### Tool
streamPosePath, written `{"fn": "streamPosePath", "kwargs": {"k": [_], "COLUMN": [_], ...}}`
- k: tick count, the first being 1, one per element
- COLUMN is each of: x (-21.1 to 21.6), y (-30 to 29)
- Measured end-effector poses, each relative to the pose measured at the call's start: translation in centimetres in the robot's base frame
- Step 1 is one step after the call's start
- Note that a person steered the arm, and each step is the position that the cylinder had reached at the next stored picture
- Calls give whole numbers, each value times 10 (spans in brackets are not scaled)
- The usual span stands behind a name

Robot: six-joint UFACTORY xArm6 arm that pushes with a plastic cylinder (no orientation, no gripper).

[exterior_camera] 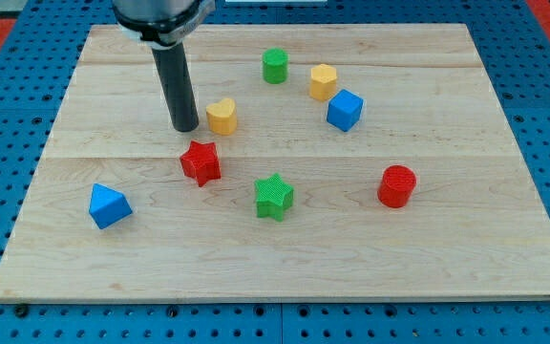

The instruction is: Slide the green circle slightly down

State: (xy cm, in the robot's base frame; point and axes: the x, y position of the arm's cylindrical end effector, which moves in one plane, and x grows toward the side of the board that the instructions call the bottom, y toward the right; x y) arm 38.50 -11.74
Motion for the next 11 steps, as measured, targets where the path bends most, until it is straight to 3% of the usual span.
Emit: {"fn": "streamPosePath", "kwargs": {"k": [1,2,3,4,5,6,7,8,9,10,11], "x": [5,13,70,81,43,-46,-141,-163,-100,-97,-110], "y": [78,99,100,206,264,285,224,124,116,111,185]}}
